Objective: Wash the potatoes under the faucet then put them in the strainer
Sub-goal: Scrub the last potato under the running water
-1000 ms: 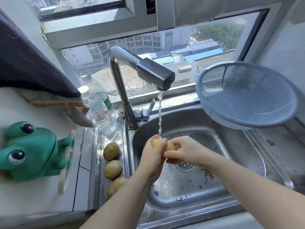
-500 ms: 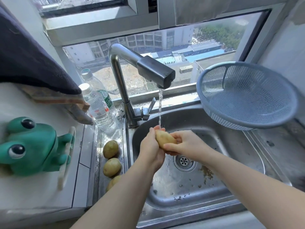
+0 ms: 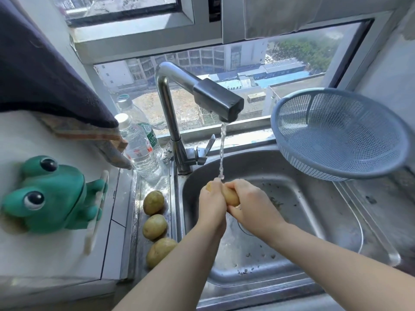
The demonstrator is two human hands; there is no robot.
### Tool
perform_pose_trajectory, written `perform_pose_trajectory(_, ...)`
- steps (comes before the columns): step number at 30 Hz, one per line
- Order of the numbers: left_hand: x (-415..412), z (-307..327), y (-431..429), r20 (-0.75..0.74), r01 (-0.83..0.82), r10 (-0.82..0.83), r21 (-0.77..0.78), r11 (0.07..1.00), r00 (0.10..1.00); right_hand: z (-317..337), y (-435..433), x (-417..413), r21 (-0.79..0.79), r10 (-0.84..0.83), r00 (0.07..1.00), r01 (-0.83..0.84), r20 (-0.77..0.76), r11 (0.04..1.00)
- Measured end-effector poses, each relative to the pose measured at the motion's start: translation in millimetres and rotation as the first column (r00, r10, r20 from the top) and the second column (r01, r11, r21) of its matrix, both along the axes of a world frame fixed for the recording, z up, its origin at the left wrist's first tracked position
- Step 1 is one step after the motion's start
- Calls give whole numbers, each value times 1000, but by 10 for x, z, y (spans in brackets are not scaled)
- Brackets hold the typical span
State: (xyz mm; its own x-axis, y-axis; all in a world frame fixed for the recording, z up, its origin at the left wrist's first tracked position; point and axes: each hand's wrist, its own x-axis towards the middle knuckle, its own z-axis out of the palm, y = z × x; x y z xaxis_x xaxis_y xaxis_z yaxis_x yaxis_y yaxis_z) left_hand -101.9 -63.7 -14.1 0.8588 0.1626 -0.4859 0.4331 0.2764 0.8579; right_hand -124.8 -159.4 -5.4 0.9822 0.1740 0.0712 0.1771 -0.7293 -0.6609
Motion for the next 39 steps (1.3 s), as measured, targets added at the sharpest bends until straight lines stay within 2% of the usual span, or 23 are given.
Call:
perform_pose_trajectory(2, 16, 52, -18, -82, -55, 50, -57, 997, 995, -30, -51, -19, -74, 62, 997, -59, 38, 995)
perform_pose_trajectory(5, 67, 112, 3, -172, -119, 93, -146, 982, 981, -8, -76, -12, -60, 118, 989, -113, 92, 992)
perform_pose_trajectory(7, 93, 104, 30, -159, -117, 95, -140, 983, 983, 47, -44, 10, 62, 75, 997, -77, 22, 995)
perform_pose_trajectory(9, 98, 115, 78, -111, -96, 83, -119, 988, 990, 121, 4, 38, 226, 38, 981, 7, -191, 974)
perform_pose_trajectory(10, 99, 100, 100, -78, -65, 57, -107, 992, 995, 160, 12, 48, 316, 55, 935, 63, -349, 947)
perform_pose_trajectory(12, 67, 85, 141, -18, 30, -31, -41, 999, 999, 195, -13, 64, 509, 195, 728, 238, -657, 827)
perform_pose_trajectory(13, 48, 70, 155, -1, 75, -75, -3, 997, 997, 205, -41, 65, 568, 282, 627, 316, -726, 760)
perform_pose_trajectory(14, 24, 65, 172, 8, 115, -115, 20, 993, 993, 209, -79, 71, 599, 344, 567, 354, -748, 719)
perform_pose_trajectory(16, -23, 49, 204, 50, 201, -203, 47, 978, 978, 212, -137, 94, 630, 412, 518, 368, -750, 684)
perform_pose_trajectory(18, -91, 18, 255, 129, 300, -306, 67, 952, 943, 213, -165, 114, 635, 443, 494, 342, -748, 692)
perform_pose_trajectory(21, -172, -8, 359, 206, 468, -500, 189, 864, 841, 209, -164, 139, 615, 445, 472, 305, -761, 728)
perform_pose_trajectory(23, -172, -3, 401, 195, 511, -542, 186, 839, 818, 205, -157, 161, 599, 424, 482, 301, -767, 742)
perform_pose_trajectory(25, -138, 33, 406, 183, 482, -493, 105, 870, 851, 232, -131, 187, 573, 389, 526, 244, -756, 782)
perform_pose_trajectory(29, -26, 127, 301, 122, 295, -290, -17, 955, 949, 242, -18, 198, 381, 213, 732, 69, -647, 922)
perform_pose_trajectory(33, 40, 131, 138, -6, 76, -77, -94, 993, 997, 112, 138, 166, 139, 15, 887, 56, -462, 989)
perform_pose_trajectory(36, 87, 123, 88, -144, -71, 42, -203, 977, 989, 70, 148, 110, 28, -68, 936, 82, -344, 996)
perform_pose_trajectory(39, 154, 116, 151, -284, -96, -15, -373, 923, 959, 36, 90, 64, -3, -60, 967, 61, -248, 998)
